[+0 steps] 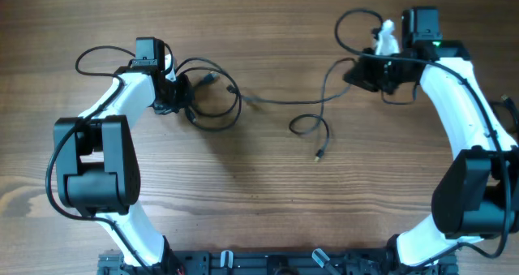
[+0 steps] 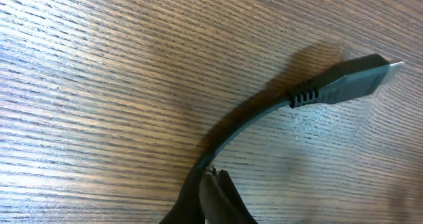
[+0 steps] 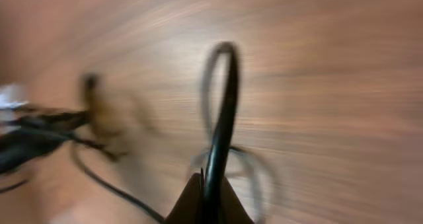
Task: Untangle cables
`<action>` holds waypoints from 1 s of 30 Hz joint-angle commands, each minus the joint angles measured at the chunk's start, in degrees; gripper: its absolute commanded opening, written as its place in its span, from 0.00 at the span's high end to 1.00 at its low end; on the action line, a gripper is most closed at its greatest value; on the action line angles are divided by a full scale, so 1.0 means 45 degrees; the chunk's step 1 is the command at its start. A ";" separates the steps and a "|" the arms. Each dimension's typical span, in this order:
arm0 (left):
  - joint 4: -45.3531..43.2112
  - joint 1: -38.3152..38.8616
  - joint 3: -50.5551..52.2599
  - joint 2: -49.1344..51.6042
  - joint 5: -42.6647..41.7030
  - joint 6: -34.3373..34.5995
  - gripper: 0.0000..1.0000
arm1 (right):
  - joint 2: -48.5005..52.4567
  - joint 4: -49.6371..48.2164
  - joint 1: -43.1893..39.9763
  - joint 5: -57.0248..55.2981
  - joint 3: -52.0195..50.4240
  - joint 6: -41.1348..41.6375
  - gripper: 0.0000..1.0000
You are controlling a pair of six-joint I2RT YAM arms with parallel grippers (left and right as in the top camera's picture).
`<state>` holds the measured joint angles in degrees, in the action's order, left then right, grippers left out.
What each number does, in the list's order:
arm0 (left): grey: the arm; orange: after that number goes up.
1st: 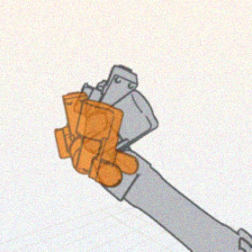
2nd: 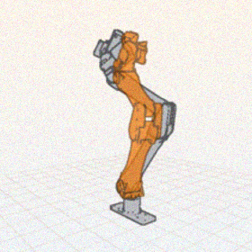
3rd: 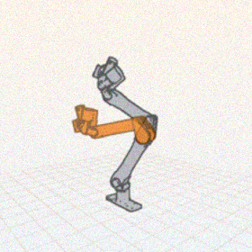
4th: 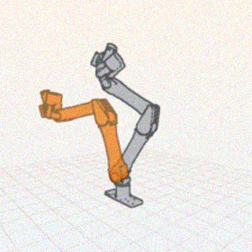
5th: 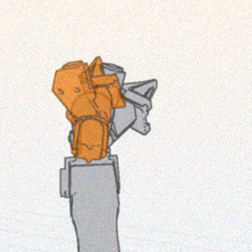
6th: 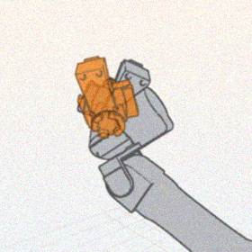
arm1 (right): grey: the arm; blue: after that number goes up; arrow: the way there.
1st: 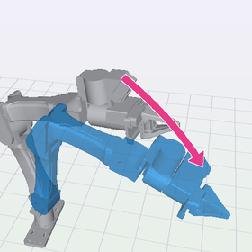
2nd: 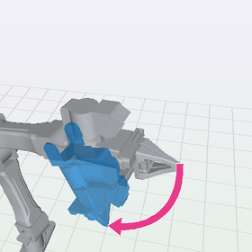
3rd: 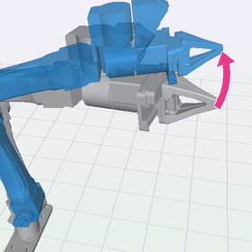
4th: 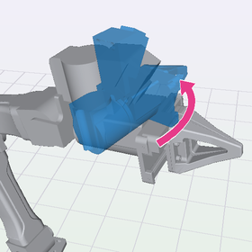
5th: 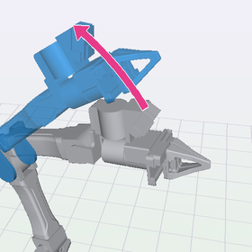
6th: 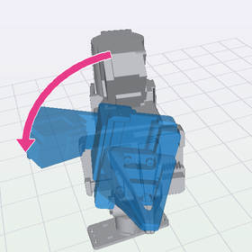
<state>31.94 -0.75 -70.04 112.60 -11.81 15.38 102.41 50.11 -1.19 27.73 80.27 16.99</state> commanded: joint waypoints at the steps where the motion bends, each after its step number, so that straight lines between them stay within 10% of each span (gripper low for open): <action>1: 0.0117 -0.0345 0.0087 0.0049 0.1370 0.0131 0.96 | -0.0136 0.0665 -0.0321 -0.4920 -0.0034 -0.0044 0.96; 15: 0.0049 -0.0272 0.0087 0.0049 0.0636 0.0121 0.85 | -0.0136 0.1564 -0.0335 -0.4852 -0.0034 -0.0112 0.95; 19: -0.0024 -0.0102 0.0087 0.0049 0.0491 0.0117 0.53 | -0.0131 0.1705 -0.0330 -0.4852 -0.0034 -0.0121 0.95; 23: -0.0039 -0.0044 0.0087 0.0044 0.0413 0.0107 0.02 | -0.0136 0.1739 -0.0330 -0.4847 -0.0034 -0.0121 0.91; 30: -0.0087 -0.0049 -0.0019 -0.0617 -0.2171 -0.1039 0.00 | -0.0136 0.1734 -0.0194 -0.3837 -0.0034 -0.1428 0.81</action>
<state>31.33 -0.56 -70.87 111.42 -17.52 13.28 102.41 57.84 -2.50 6.74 80.25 14.74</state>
